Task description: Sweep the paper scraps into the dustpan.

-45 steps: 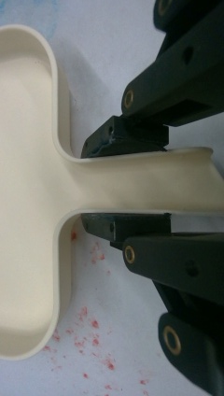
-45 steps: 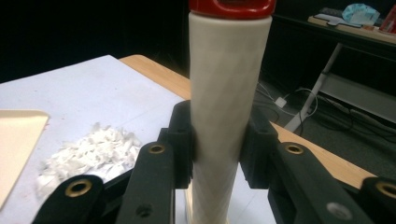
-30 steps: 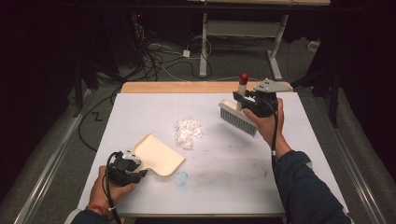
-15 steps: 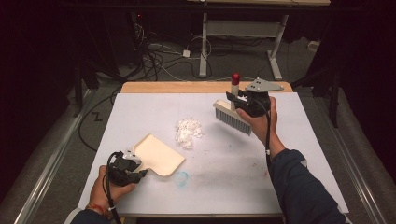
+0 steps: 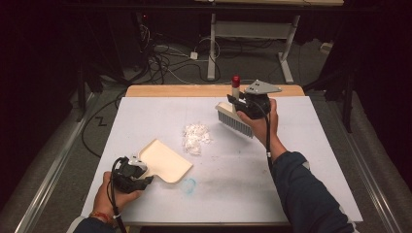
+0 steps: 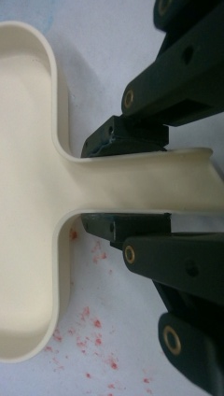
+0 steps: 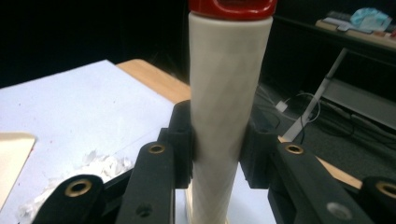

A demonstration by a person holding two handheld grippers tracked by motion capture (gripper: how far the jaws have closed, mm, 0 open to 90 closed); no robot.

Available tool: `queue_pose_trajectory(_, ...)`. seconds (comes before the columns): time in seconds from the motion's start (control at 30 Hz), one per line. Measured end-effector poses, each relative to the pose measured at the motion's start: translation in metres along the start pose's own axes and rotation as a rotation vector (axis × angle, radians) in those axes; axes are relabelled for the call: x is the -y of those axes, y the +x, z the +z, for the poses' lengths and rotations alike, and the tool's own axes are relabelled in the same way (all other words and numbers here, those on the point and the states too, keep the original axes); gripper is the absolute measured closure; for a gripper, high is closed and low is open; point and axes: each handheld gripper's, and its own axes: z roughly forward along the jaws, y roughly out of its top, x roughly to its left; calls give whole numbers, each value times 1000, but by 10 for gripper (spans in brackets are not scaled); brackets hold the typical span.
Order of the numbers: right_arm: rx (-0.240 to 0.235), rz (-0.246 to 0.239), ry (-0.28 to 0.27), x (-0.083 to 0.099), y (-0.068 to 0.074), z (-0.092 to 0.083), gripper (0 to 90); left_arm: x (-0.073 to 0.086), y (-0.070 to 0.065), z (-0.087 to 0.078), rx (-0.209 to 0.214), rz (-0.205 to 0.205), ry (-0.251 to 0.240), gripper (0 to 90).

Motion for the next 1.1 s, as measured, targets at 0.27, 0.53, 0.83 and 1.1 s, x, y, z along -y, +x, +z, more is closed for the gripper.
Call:
queue_pose_trajectory(0.27, -40, -8, 25, 14, 12, 9, 703, 1, 0, 0, 0, 6, 1, 634)
queue_pose_trajectory(0.53, -169, -70, 44, 11, 40, -11, 703, 2, -1, -2, 2, 16, 4, 634)
queue_pose_trajectory(0.83, -91, -91, -12, -7, 22, -11, 703, 2, 0, -2, 4, 19, 9, 634)
queue_pose_trajectory(1.1, -10, -128, -48, -14, 16, 25, 703, 0, 0, -4, 2, 27, 20, 634)
